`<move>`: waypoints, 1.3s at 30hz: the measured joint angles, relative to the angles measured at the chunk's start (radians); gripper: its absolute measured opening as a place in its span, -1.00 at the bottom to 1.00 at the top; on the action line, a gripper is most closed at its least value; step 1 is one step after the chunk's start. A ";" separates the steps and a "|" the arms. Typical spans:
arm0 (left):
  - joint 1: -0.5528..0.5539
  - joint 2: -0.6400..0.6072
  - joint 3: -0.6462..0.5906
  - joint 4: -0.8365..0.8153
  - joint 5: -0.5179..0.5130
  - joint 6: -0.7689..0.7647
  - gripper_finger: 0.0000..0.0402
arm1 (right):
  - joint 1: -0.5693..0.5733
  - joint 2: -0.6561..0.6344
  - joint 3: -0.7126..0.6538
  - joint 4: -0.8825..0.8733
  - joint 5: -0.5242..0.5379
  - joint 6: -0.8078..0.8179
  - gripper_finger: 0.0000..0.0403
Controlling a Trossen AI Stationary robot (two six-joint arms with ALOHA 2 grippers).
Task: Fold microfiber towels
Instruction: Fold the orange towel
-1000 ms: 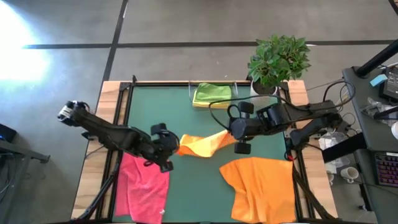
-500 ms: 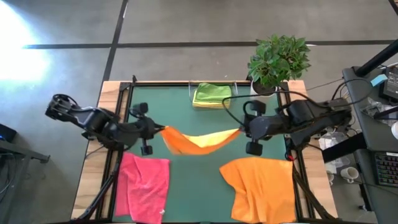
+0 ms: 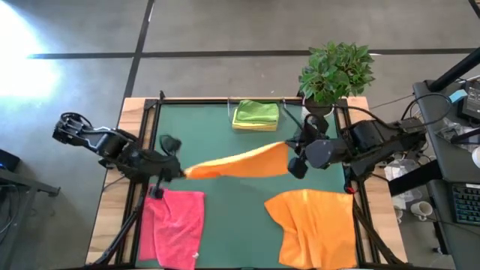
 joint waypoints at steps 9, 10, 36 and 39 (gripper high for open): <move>0.005 0.058 0.085 -0.148 -0.263 0.044 -1.00 | 0.004 0.019 0.000 0.176 -0.102 -0.088 -0.96; 0.003 0.076 0.092 -0.167 -0.183 0.081 -1.00 | 0.005 0.018 0.001 0.194 -0.095 -0.105 -0.96; 0.038 0.140 0.157 -0.309 -0.345 0.082 -1.00 | 0.028 0.032 0.001 -0.001 0.029 -0.038 -0.96; 0.087 0.150 0.187 -0.294 -0.373 0.125 -1.00 | 0.026 0.023 0.000 -0.028 0.096 -0.043 -0.96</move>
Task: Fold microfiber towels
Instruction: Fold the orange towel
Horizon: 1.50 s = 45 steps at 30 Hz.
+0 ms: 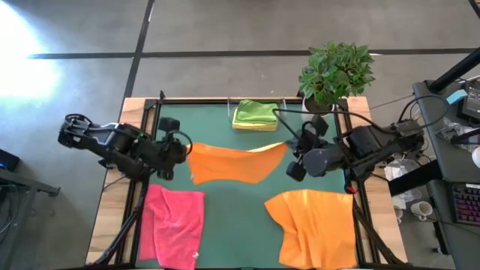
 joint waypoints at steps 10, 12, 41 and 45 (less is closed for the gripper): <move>0.105 0.018 0.022 0.020 -0.002 -0.003 -1.00 | 0.000 -0.074 -0.001 -0.045 0.109 -0.009 -0.96; 0.104 0.018 0.022 0.049 0.008 -0.048 -1.00 | 0.000 -0.075 -0.001 -0.045 0.081 0.016 -0.96; -0.102 0.039 0.119 0.129 0.247 -0.397 -1.00 | 0.241 0.068 -0.021 0.002 0.119 0.325 -0.96; -0.053 0.039 0.051 0.124 0.122 -0.299 -1.00 | 0.182 0.067 -0.057 -0.077 0.166 0.363 -0.96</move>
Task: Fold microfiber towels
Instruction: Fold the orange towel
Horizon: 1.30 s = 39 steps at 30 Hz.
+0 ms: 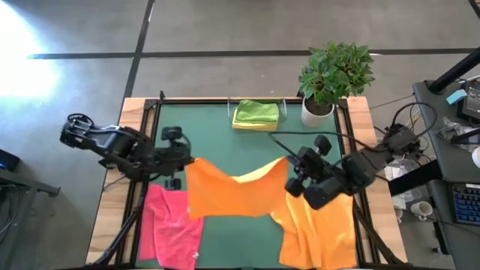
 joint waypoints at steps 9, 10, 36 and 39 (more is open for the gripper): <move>0.214 0.000 -0.352 0.136 -0.121 0.051 -1.00 | -0.165 0.000 -0.342 -0.022 0.028 0.234 -0.96; 0.237 0.000 -0.387 0.181 -0.132 0.064 -1.00 | -0.188 -0.004 -0.371 -0.021 0.028 0.252 -0.96; 0.441 0.021 -0.694 0.624 -0.062 0.383 -1.00 | -0.436 -0.108 -0.748 0.497 -0.264 -0.270 -0.96; 0.441 0.014 -0.712 0.636 0.047 0.382 -1.00 | -0.435 -0.128 -0.769 0.518 -0.366 -0.285 -0.96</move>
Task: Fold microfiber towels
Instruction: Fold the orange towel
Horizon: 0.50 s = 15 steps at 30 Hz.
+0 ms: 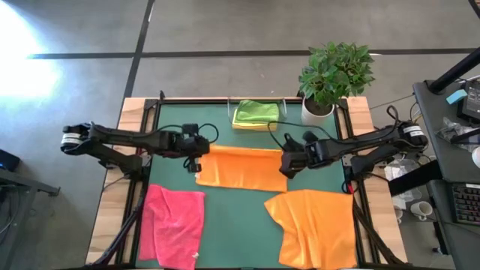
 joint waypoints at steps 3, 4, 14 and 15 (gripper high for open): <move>0.000 -0.002 -0.022 0.019 0.129 -0.001 -1.00 | 0.012 -0.002 -0.032 0.053 -0.090 -0.005 -0.96; 0.000 -0.002 -0.029 0.031 0.160 0.000 -1.00 | 0.020 0.000 -0.043 0.071 -0.109 -0.003 -0.96; 0.000 0.011 -0.039 0.036 0.375 -0.001 -1.00 | 0.074 0.038 -0.108 0.248 -0.263 0.020 -0.96; -0.001 0.015 -0.039 0.034 0.400 -0.001 -1.00 | 0.078 0.044 -0.111 0.250 -0.269 0.030 -0.96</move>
